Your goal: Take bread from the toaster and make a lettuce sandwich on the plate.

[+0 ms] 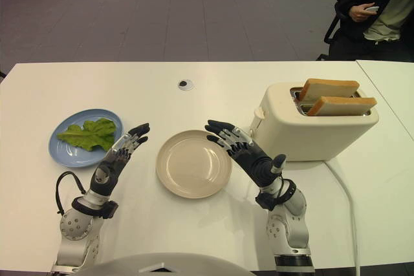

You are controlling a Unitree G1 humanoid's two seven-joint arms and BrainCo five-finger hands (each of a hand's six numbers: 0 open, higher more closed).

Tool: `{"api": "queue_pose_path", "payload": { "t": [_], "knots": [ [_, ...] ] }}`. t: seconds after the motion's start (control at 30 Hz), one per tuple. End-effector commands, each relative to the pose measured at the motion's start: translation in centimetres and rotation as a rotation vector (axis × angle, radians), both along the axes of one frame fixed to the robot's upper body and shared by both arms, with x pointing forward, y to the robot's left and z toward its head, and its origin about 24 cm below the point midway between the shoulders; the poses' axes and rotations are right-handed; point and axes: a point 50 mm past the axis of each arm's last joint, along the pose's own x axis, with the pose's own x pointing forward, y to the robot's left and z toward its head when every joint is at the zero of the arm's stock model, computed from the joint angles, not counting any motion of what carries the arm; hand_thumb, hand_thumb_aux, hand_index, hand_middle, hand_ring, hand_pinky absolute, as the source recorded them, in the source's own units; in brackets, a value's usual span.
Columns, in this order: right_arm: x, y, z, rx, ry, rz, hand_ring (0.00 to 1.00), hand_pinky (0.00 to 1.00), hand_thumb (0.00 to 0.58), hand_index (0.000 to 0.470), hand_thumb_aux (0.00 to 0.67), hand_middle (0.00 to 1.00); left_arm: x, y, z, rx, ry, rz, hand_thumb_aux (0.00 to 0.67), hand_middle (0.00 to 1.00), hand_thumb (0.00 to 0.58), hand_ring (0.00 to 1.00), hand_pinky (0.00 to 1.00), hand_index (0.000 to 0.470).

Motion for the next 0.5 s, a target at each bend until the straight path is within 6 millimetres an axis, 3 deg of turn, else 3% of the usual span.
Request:
{"api": "queue_pose_path", "payload": {
  "t": [0.03, 0.5],
  "knots": [
    [-0.01, 0.01, 0.01, -0.014, -0.003, -0.002, 0.00, 0.00, 0.000, 0.000, 0.000, 0.00, 0.06, -0.07, -0.29, 0.007, 0.020, -0.004, 0.000, 0.00, 0.000, 0.00, 0.00, 0.000],
    [-0.06, 0.09, -0.01, -0.013, -0.001, 0.010, 0.00, 0.00, 0.000, 0.000, 0.000, 0.00, -0.07, -0.07, -0.19, -0.014, 0.019, -0.006, 0.000, 0.00, 0.000, 0.00, 0.00, 0.000]
  ]
}}
